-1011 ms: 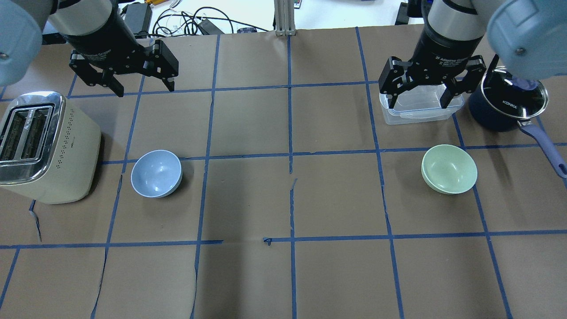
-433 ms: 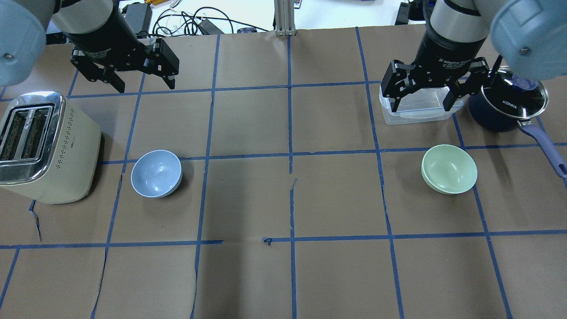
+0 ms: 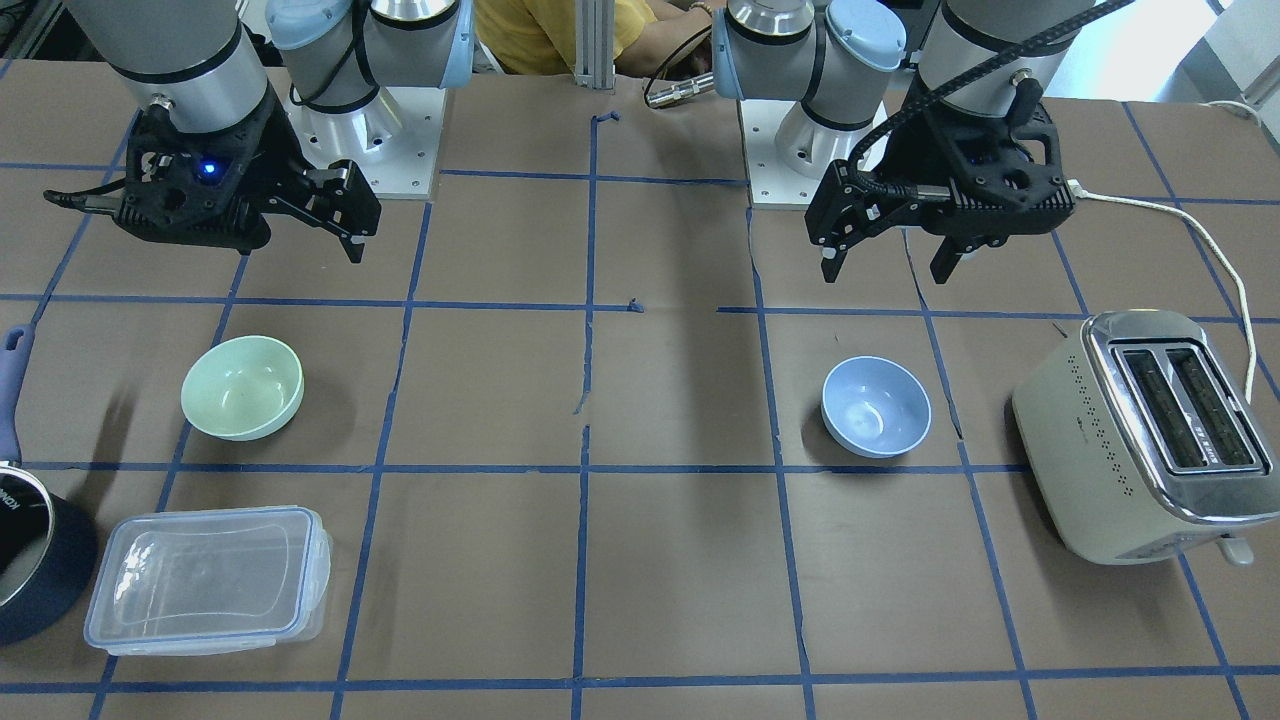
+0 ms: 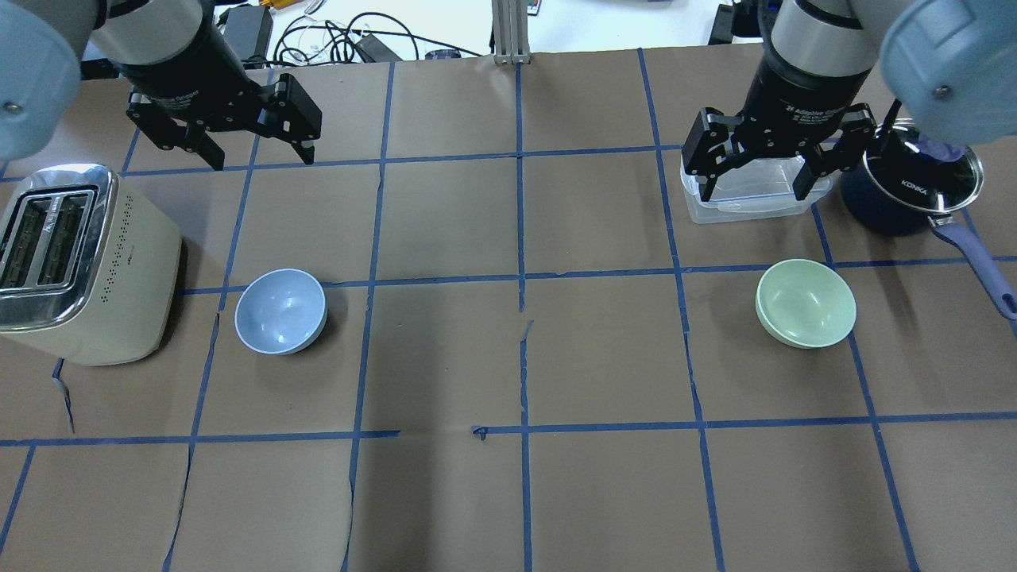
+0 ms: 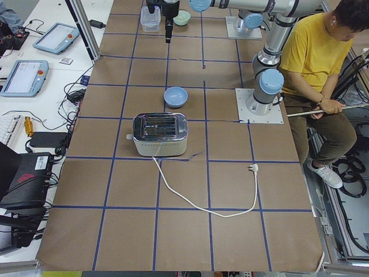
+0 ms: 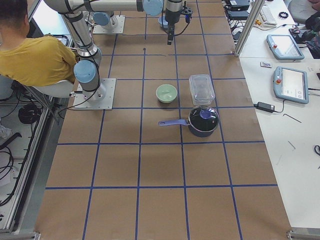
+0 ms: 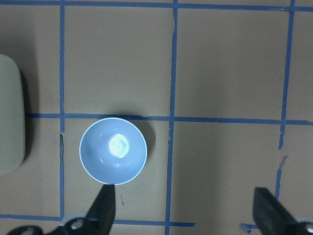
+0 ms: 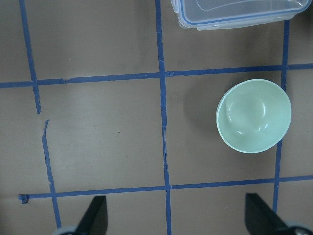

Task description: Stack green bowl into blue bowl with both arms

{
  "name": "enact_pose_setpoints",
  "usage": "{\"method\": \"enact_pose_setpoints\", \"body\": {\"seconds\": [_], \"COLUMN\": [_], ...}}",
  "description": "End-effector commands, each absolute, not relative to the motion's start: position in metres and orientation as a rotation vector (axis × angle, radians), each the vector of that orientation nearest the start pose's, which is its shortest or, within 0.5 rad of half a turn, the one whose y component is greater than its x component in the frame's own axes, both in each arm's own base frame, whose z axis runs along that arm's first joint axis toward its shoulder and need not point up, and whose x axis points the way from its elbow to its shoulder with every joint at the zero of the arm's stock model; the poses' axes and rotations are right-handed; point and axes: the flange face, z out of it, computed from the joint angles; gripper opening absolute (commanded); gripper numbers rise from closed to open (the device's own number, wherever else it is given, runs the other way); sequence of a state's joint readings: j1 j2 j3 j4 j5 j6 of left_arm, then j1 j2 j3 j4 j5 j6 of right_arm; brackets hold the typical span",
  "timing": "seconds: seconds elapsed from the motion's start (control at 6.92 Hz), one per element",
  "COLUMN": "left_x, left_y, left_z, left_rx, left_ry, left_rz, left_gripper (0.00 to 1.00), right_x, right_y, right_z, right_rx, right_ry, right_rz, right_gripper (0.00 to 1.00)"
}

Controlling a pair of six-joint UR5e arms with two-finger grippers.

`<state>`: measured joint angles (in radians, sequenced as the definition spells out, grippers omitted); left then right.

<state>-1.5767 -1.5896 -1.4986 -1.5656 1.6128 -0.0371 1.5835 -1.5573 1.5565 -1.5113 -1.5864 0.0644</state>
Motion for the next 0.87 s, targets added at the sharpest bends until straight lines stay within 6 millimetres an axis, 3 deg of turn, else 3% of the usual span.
{"method": "enact_pose_setpoints", "body": {"seconds": [0.0, 0.72], "left_x": [-0.1326, -0.1296], "left_y": [-0.5047, -0.5054], "left_z": [0.5143, 0.5105], "left_rx": [-0.052, -0.056], "left_ry": [3.103, 3.097], "left_rz": [-0.092, -0.07], "left_gripper": [1.0, 1.0], "right_x": [0.1387, 0.1387], "right_y": [-0.4894, -0.4898], "right_z": [0.483, 0.4821], "right_rx": [0.079, 0.079], "right_ry": [3.155, 3.155], "right_rz": [0.089, 0.093], "right_gripper": [1.0, 1.0]}}
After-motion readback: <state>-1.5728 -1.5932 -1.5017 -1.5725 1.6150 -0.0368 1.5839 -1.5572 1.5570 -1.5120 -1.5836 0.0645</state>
